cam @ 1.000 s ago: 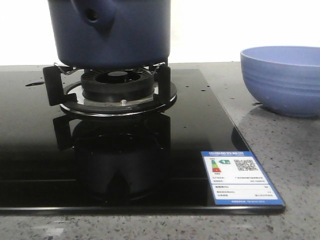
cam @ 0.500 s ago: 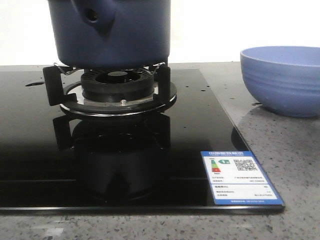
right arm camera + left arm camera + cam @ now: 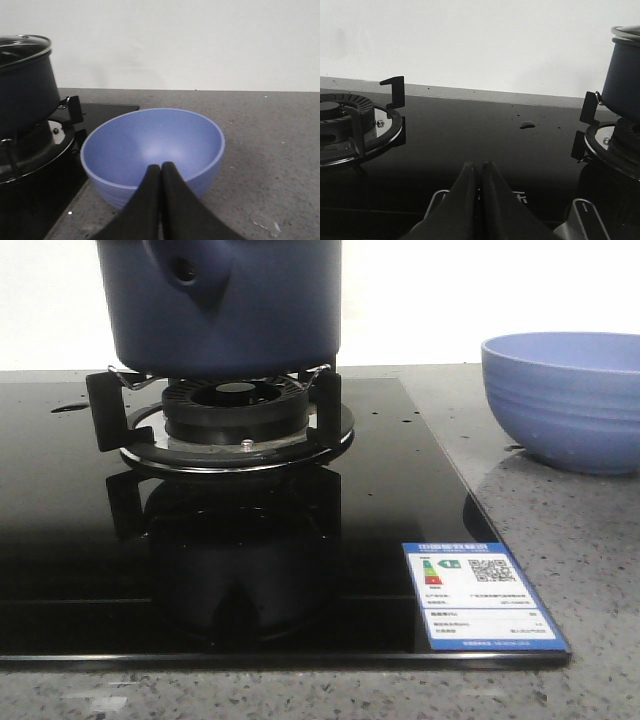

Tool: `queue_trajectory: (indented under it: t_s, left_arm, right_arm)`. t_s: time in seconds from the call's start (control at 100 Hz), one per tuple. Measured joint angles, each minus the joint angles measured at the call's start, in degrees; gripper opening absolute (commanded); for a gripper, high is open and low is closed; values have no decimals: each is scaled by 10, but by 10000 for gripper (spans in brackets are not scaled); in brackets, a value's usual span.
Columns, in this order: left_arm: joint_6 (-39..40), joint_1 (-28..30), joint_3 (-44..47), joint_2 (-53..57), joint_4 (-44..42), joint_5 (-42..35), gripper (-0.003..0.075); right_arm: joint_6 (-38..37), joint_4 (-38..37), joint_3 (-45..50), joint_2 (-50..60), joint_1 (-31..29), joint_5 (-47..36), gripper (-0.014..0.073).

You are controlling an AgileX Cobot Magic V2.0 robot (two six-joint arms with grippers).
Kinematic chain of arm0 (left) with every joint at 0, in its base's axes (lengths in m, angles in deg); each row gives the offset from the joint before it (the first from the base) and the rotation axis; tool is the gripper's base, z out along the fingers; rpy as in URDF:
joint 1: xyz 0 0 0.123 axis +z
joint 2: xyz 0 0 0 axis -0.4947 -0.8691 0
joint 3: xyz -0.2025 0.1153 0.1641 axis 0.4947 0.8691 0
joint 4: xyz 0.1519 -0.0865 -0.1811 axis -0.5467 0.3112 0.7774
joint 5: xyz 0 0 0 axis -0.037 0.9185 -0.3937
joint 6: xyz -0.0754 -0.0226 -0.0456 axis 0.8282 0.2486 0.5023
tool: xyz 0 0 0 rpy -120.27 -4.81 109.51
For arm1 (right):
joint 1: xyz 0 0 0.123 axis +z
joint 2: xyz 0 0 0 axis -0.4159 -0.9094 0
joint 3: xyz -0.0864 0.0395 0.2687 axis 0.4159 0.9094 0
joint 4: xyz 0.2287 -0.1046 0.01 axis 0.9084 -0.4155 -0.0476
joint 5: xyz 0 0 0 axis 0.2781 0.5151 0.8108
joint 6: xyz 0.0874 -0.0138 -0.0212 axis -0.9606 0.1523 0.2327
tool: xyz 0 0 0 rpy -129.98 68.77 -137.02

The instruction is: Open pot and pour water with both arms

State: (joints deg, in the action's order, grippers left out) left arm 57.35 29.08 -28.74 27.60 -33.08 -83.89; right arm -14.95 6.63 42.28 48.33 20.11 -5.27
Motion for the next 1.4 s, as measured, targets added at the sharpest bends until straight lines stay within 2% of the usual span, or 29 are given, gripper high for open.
queue_trajectory:
  t_s: [0.05, 0.13, 0.2, 0.25, 0.3, 0.41, 0.59, 0.73, 0.9, 1.4]
  left_arm:
    - [0, 0, 0, 0, 0, 0, -20]
    - [0, 0, 0, 0, 0, 0, -20]
    - [0, 0, 0, 0, 0, 0, -20]
    - [0, 0, 0, 0, 0, 0, -20]
    - [0, 0, 0, 0, 0, 0, -20]
    - [0, 0, 0, 0, 0, 0, -20]
    - [0, 0, 0, 0, 0, 0, -20]
    - [0, 0, 0, 0, 0, 0, -20]
    - [0, 0, 0, 0, 0, 0, -20]
    - [0, 0, 0, 0, 0, 0, -20]
  right_arm:
    - [-100, -92, 0, 0, 0, -10, -62]
    - [-323, -306, 0, 0, 0, -23, -62]
    - [-479, -471, 2, 0, 0, -43, -62]
    - [-544, -544, 9, 1, 0, -69, -62]
    - [-581, -583, 21, 5, 0, -93, -62]
    - [-608, -616, 60, 28, 0, -124, -62]
    - [-617, -632, 132, 93, 0, -126, -62]
    - [-620, -649, 132, 144, 0, -98, -62]
    - [-620, -665, 132, 149, 0, -53, -62]
    - [-620, -670, 132, 149, 0, -43, -62]
